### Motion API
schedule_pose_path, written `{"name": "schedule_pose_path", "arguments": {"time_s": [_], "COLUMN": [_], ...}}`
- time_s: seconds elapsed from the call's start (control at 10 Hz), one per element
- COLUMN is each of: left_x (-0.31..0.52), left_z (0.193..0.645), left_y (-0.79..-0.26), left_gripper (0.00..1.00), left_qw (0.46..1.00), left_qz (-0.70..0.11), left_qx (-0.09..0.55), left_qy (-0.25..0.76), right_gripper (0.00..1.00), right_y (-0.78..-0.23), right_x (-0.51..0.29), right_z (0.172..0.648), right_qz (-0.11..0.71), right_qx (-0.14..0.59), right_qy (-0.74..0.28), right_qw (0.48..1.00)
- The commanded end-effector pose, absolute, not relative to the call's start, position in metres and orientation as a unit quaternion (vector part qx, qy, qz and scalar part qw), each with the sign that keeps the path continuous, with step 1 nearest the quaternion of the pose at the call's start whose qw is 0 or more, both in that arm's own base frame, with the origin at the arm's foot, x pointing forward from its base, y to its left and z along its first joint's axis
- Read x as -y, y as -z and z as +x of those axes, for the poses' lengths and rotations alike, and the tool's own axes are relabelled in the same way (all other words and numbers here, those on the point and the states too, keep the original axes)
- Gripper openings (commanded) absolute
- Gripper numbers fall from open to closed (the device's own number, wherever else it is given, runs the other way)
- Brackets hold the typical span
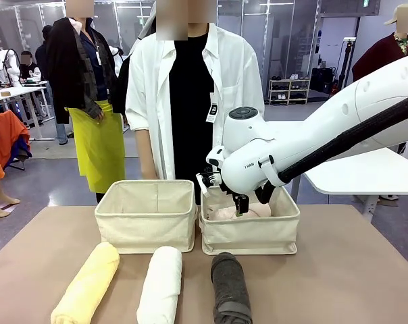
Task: Divide the towels into two baskets.
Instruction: Pick up one hotel-folded towel from the bottom of the table and place it in the Fabric basket indicated by the person.
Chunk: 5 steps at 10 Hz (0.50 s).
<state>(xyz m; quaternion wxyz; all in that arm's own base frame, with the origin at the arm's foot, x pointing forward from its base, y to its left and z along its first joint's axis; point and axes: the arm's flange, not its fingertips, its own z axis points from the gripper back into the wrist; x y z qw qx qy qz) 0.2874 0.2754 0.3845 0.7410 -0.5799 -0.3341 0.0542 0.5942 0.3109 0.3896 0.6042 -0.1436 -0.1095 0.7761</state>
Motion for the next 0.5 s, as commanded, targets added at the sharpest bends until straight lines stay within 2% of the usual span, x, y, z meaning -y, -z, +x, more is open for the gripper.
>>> {"name": "schedule_pose_path", "arguments": {"time_s": [0.0, 0.3, 0.4], "left_x": [-0.277, -0.277, -0.277], "left_z": [0.285, 0.285, 0.285], "left_y": [-0.386, -0.386, -0.386], "left_gripper": [1.0, 1.0, 1.0], "left_qw": [0.738, 0.738, 0.738], "left_qz": [-0.582, -0.582, -0.582], "left_qx": [0.337, 0.337, 0.337], "left_qy": [-0.054, -0.054, -0.054], "right_gripper": [1.0, 1.0, 1.0], "right_y": [-0.407, -0.459, -0.469], "right_x": [-0.304, -0.282, -0.27], "right_z": [0.583, 0.549, 0.533], "right_qz": [-0.153, -0.127, -0.082], "right_qx": [0.098, 0.123, 0.124], "right_qy": [-0.765, -0.732, -0.725], "right_qw": [0.618, 0.658, 0.673]}}
